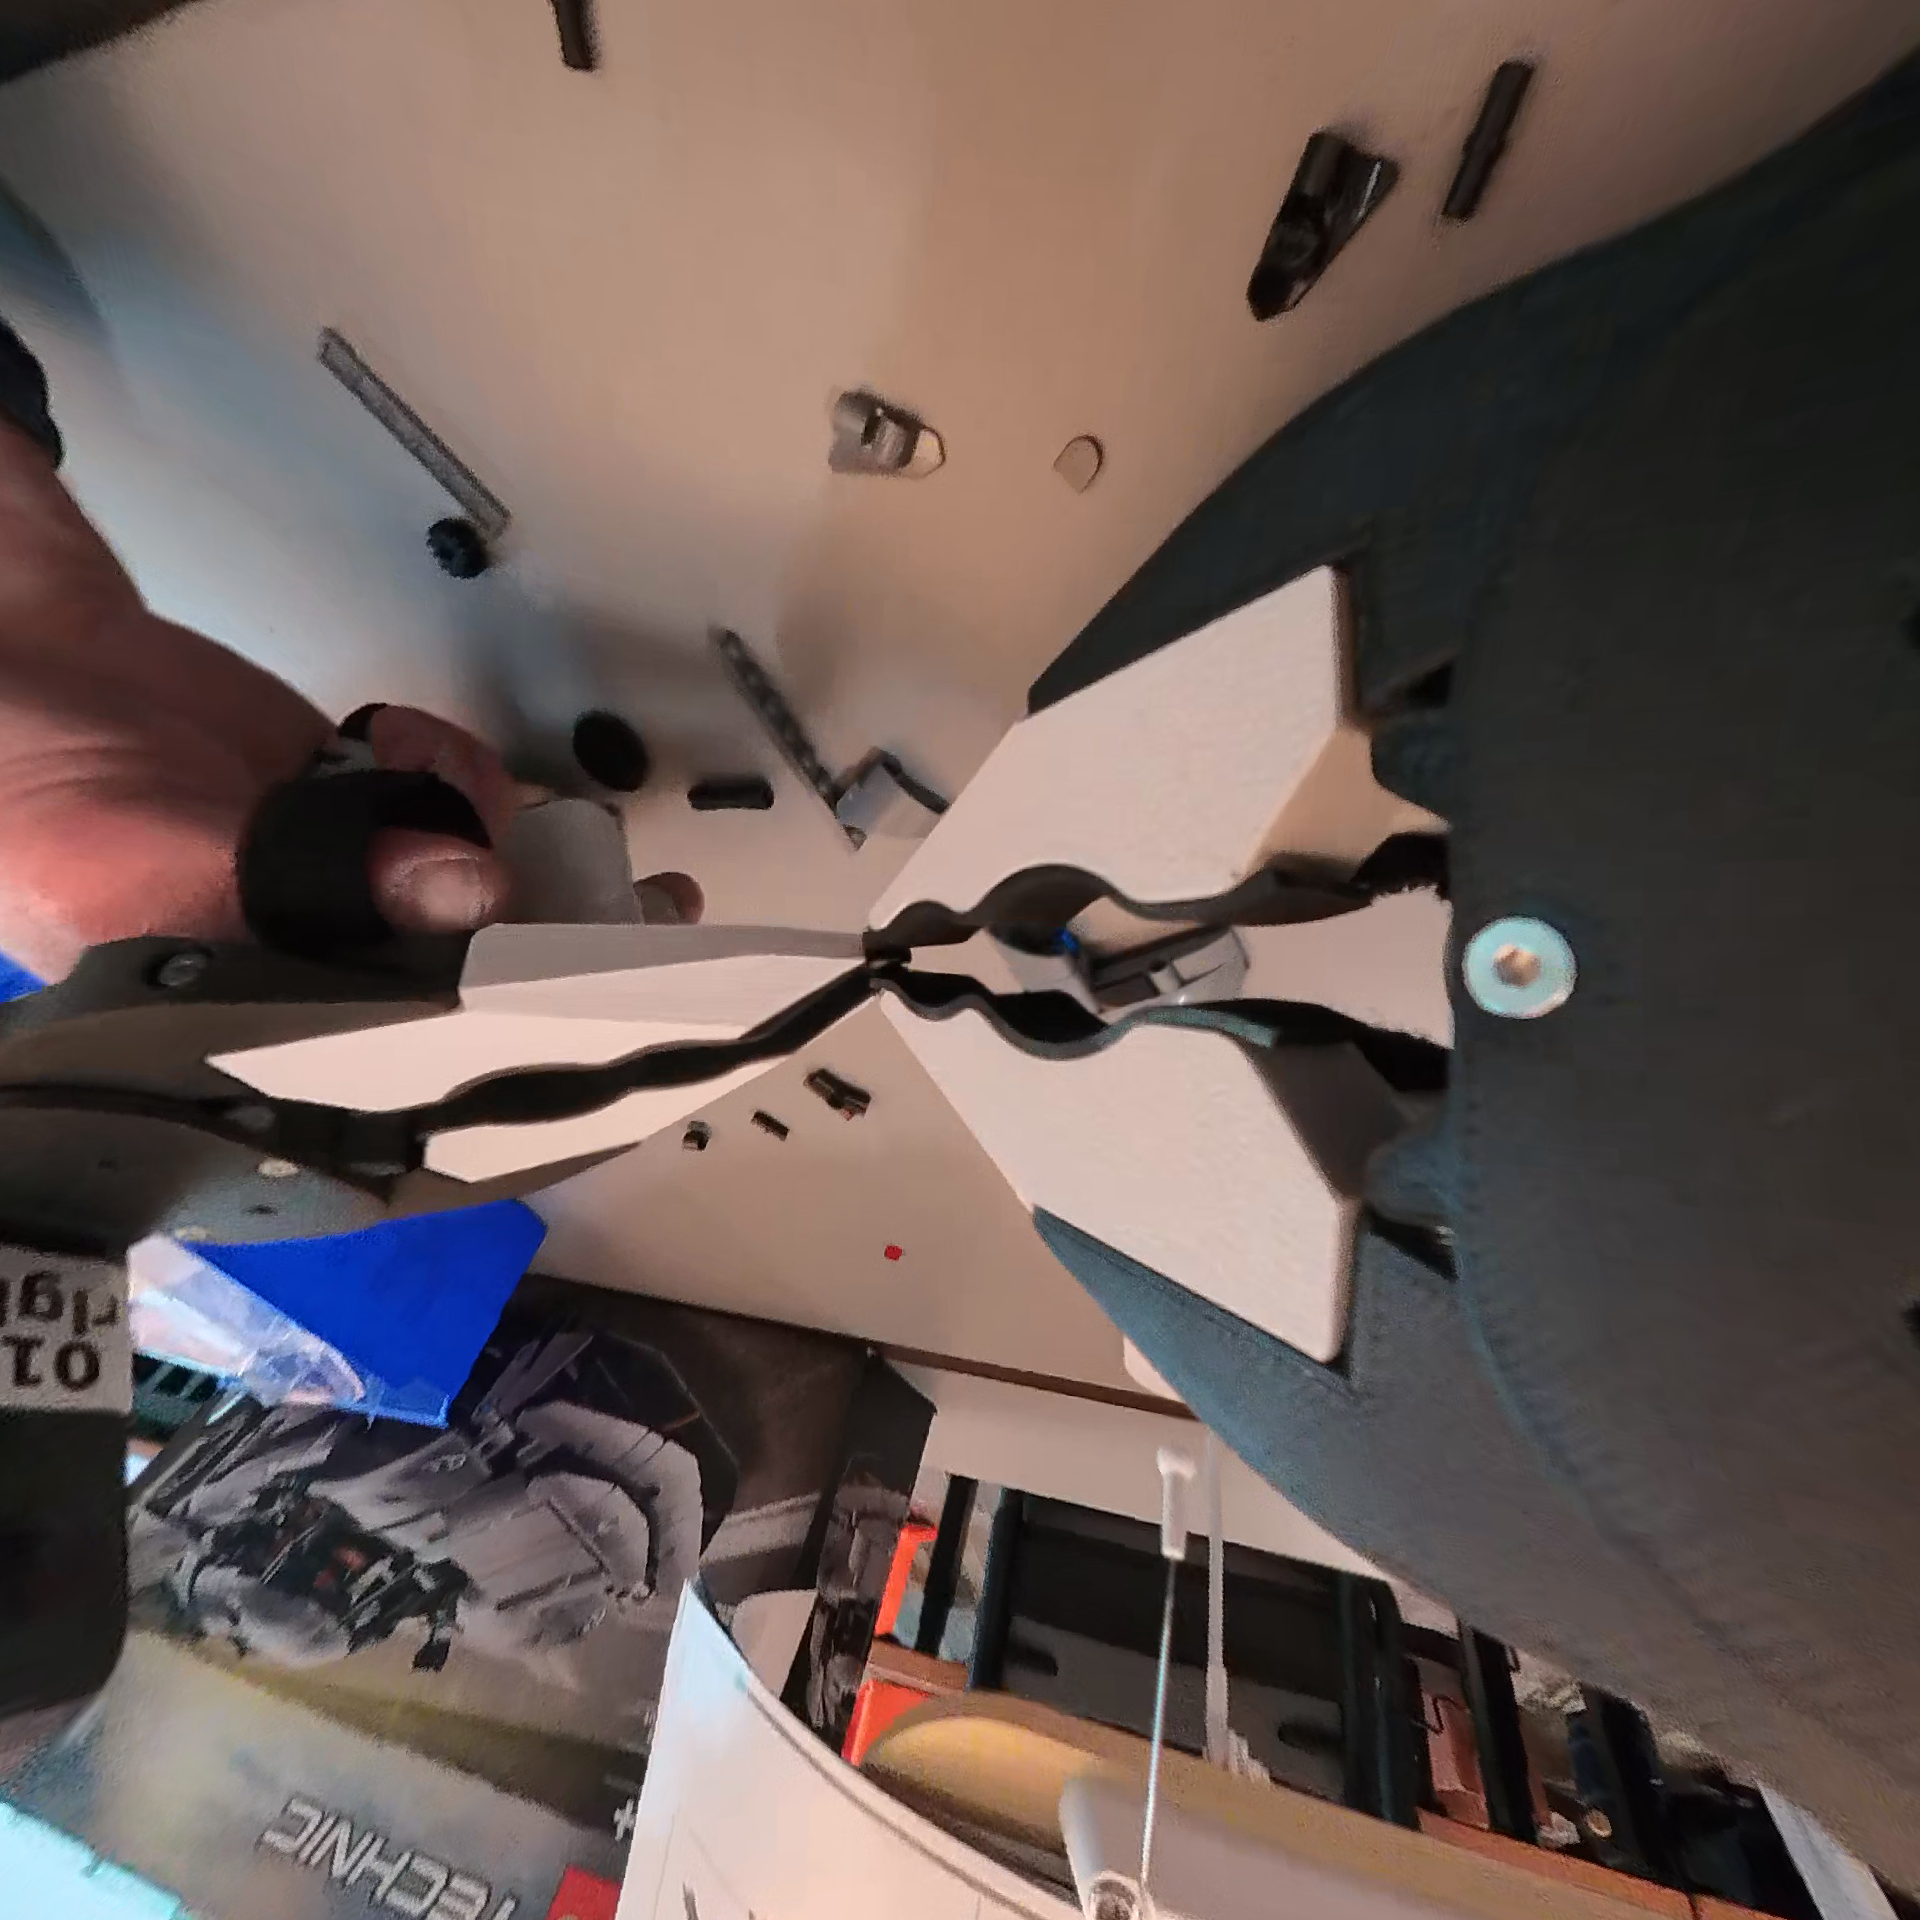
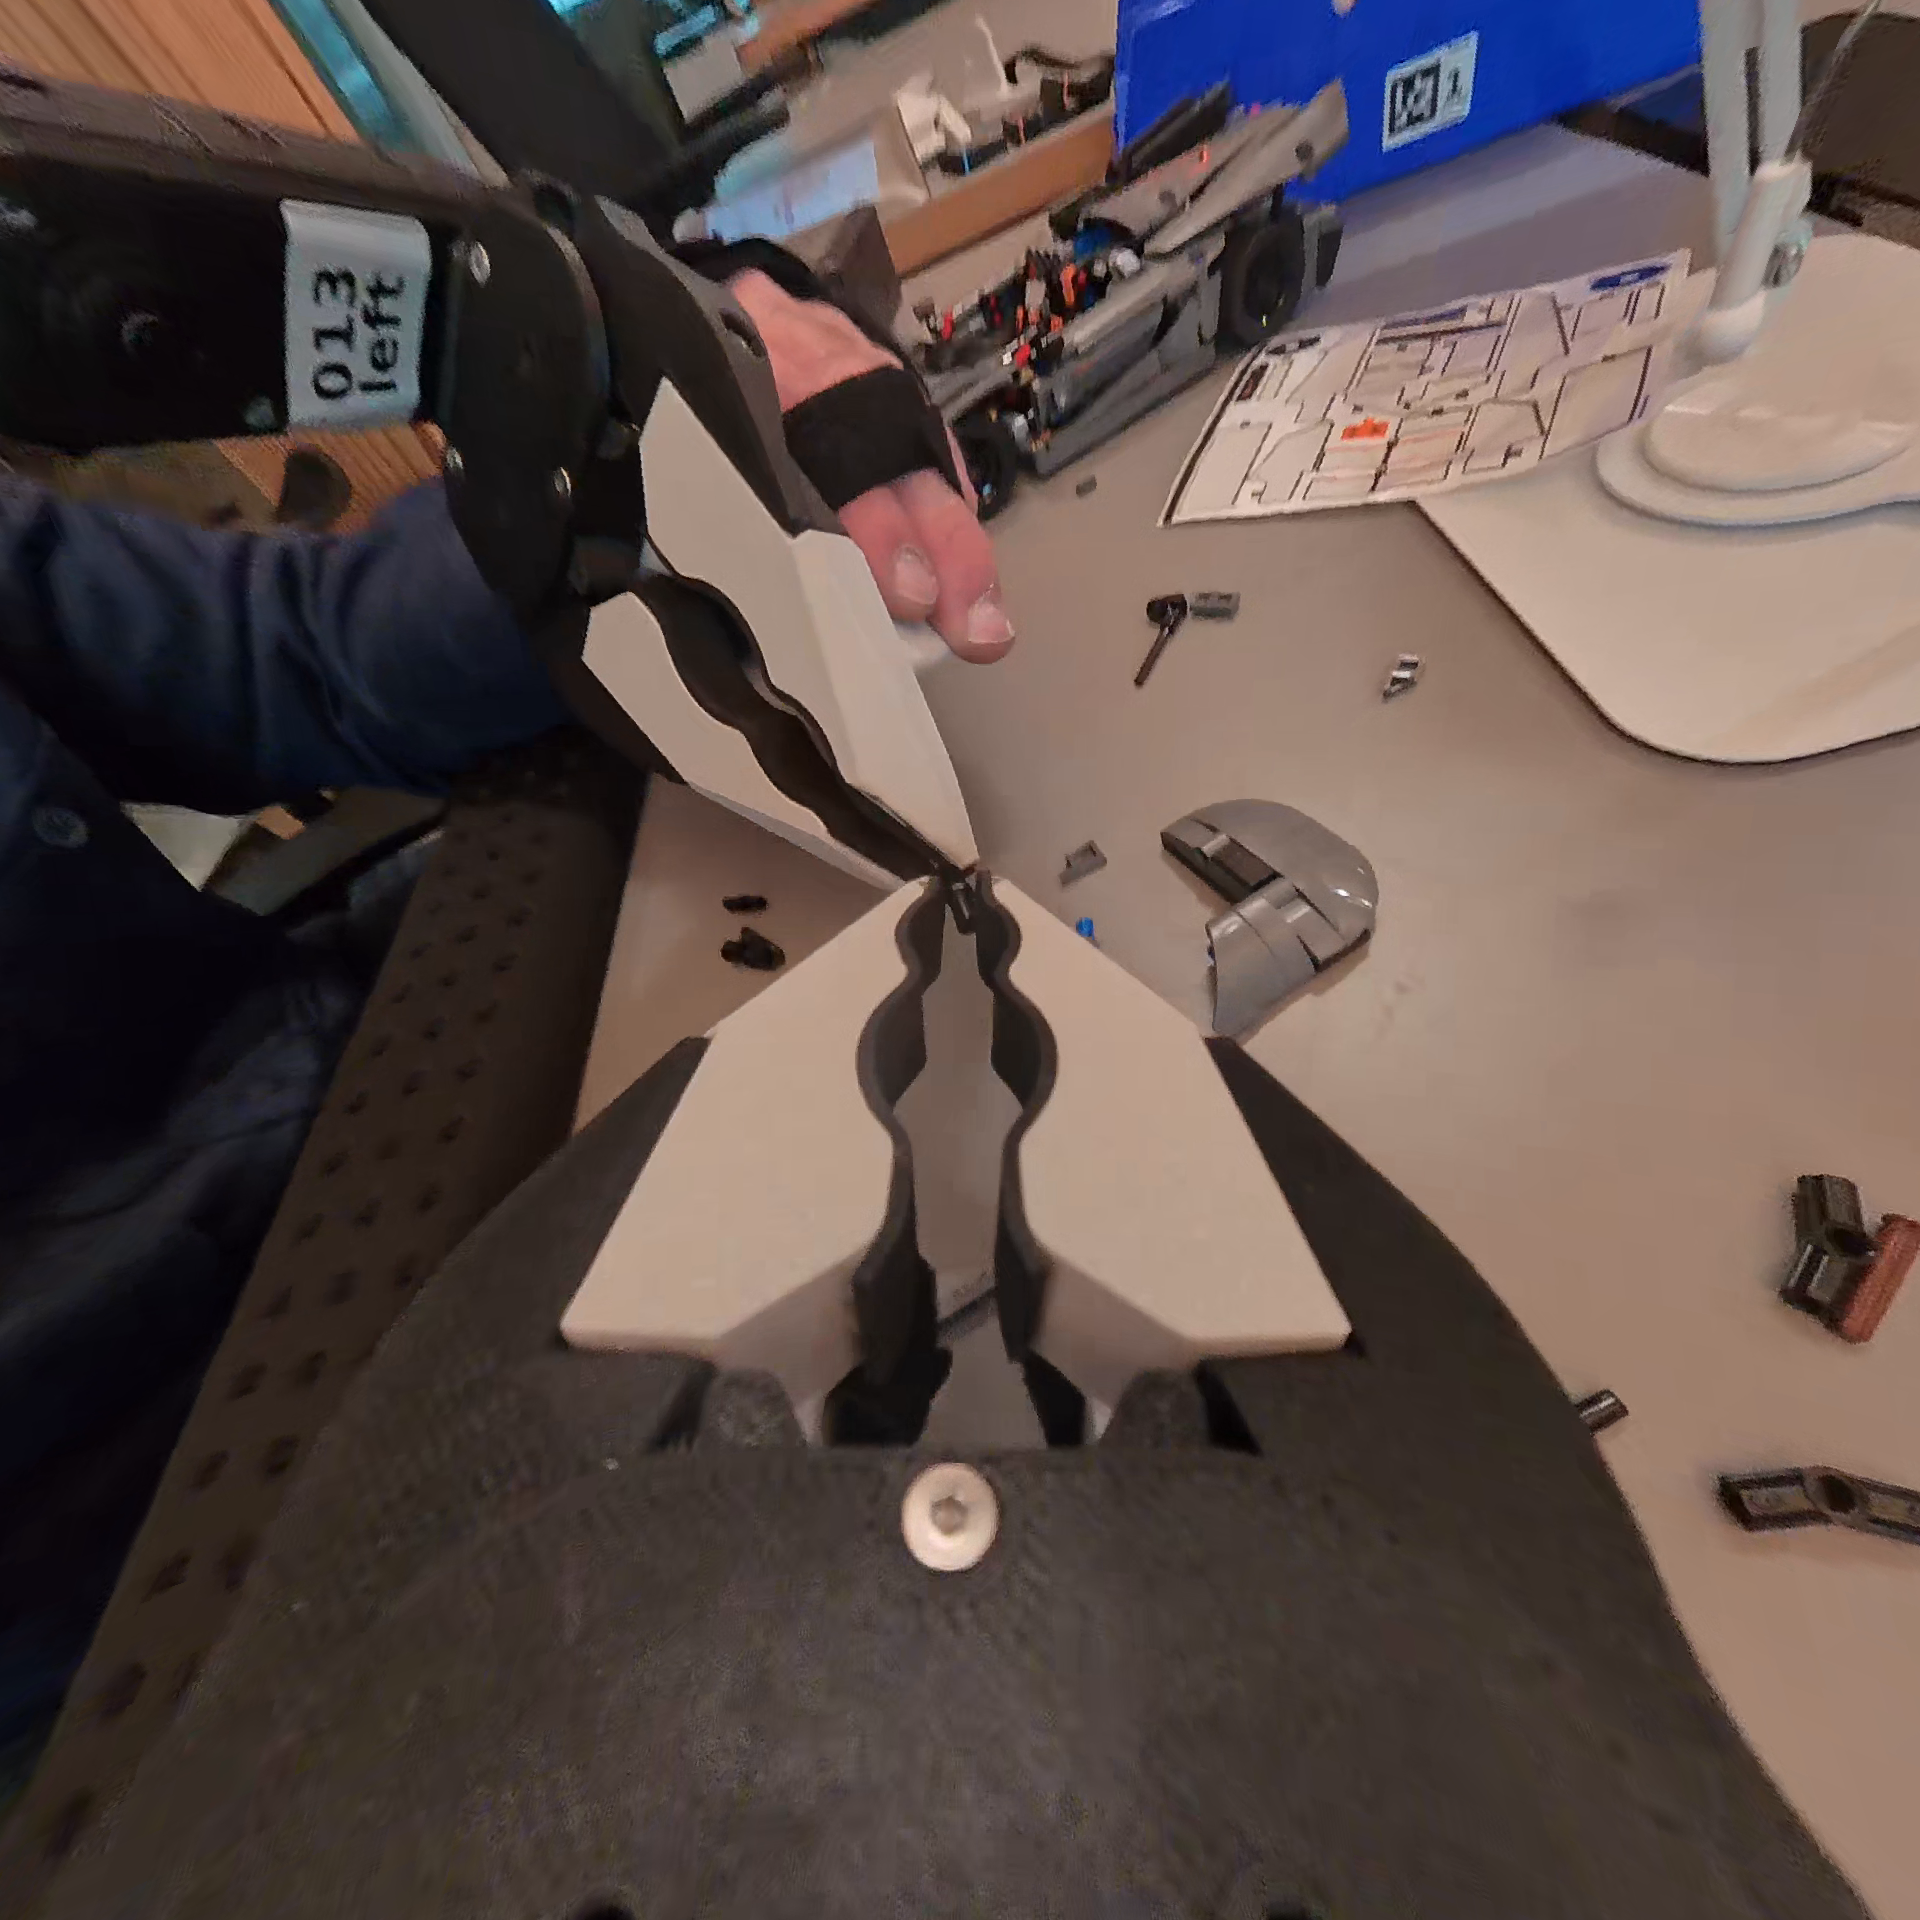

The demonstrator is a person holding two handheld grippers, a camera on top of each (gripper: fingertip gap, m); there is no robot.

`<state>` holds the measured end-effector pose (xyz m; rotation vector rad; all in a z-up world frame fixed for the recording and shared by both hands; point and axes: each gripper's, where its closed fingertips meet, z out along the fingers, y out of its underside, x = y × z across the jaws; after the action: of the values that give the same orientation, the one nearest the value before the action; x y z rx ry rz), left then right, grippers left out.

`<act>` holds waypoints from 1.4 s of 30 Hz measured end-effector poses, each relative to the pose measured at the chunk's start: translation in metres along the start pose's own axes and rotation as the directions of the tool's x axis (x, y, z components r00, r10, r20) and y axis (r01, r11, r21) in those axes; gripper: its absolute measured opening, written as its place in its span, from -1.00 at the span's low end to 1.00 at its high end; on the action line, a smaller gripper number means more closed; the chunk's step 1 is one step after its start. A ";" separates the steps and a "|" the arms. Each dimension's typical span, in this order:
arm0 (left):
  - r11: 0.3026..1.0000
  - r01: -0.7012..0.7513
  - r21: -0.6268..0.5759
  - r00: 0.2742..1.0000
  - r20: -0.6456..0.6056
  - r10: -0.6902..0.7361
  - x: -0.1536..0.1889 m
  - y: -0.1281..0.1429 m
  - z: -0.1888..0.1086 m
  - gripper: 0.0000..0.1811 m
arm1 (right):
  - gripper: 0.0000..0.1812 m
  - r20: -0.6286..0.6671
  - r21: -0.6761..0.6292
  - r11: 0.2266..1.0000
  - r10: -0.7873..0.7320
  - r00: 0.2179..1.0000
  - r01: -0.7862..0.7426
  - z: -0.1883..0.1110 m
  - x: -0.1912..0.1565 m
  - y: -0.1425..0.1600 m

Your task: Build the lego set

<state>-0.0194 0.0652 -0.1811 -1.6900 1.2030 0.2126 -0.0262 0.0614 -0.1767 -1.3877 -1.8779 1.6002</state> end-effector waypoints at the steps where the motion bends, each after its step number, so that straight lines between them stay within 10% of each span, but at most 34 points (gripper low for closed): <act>1: 1.000 0.005 0.011 1.000 0.009 -0.005 -0.002 -0.002 -0.001 -0.98 | -0.96 0.005 0.014 1.000 0.006 1.000 -0.006 -0.001 0.000 -0.002; 42: 0.978 0.120 0.173 0.991 0.039 -0.129 -0.016 -0.026 -0.011 -0.98 | -0.86 0.076 0.093 0.992 -0.094 0.993 0.086 0.000 -0.018 -0.015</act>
<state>-0.0116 0.0660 -0.1496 -1.5950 1.0438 0.0726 -0.0241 0.0481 -0.1573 -1.2014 -1.8603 1.6968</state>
